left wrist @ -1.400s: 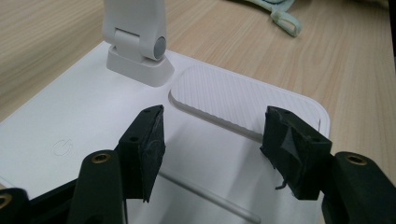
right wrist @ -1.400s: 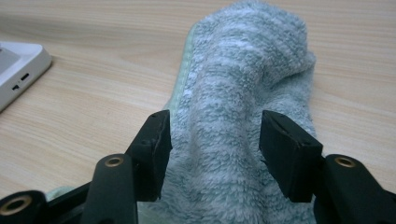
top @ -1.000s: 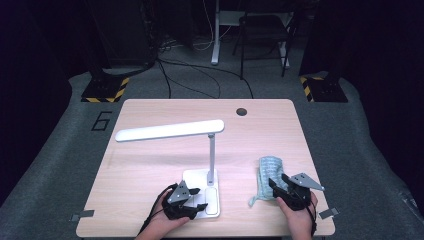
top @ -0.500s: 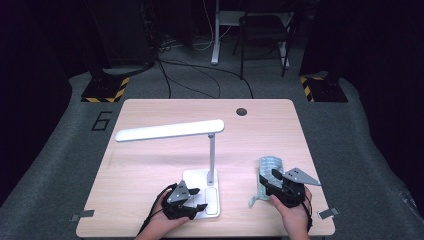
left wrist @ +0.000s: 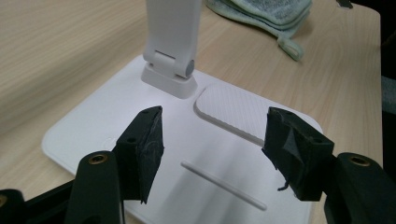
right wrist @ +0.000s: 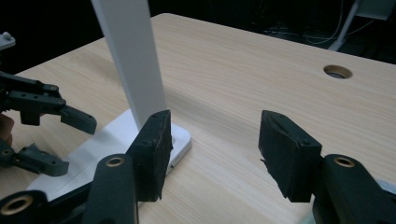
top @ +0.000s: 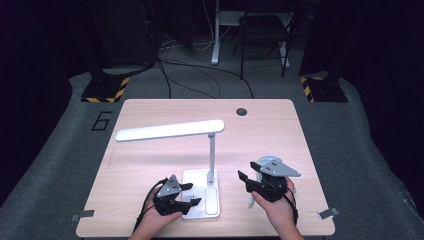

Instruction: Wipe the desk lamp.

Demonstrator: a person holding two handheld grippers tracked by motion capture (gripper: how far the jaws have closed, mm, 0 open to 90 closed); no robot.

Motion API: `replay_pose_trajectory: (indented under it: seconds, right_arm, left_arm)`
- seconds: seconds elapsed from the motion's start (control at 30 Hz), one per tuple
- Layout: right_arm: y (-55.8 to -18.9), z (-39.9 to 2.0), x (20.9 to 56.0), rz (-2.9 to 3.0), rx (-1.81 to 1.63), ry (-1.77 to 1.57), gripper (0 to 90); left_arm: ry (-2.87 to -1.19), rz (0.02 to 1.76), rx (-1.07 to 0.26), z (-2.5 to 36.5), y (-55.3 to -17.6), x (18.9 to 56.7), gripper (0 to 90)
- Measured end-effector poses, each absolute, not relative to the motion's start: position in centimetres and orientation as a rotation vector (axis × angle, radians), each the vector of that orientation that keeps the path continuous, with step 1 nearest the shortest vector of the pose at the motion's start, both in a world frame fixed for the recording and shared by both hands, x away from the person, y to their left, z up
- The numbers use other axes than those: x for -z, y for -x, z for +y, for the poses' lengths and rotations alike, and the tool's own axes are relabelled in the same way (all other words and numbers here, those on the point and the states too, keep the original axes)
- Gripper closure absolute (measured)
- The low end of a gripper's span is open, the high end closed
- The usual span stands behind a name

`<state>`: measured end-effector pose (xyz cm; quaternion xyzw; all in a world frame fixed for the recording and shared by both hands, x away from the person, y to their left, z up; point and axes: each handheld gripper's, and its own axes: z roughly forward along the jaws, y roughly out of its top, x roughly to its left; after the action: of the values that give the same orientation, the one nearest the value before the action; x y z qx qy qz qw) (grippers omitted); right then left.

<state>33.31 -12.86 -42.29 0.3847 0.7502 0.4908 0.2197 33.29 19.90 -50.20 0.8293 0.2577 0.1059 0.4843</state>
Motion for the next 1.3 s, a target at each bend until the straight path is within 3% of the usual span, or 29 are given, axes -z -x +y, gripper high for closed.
replay_pose_trajectory:
  seconds: [0.27, 0.83, 1.3]
  right_arm:
    - [-33.9, -9.9, 41.8, 2.128, -1.371, -1.006, 44.3]
    - [-34.8, -5.1, 40.4, 2.168, -1.394, -0.893, 44.4]
    - [-36.2, -3.8, 39.7, 2.108, -1.344, -0.901, 61.4]
  left_arm:
    - [-2.003, 0.659, -0.314, 21.7, -33.7, 49.6, 37.4]
    - [-2.021, 0.671, -0.304, 22.1, -34.1, 49.7, 37.5]
    - [-2.028, 0.666, -0.298, 22.1, -34.1, 49.7, 37.4]
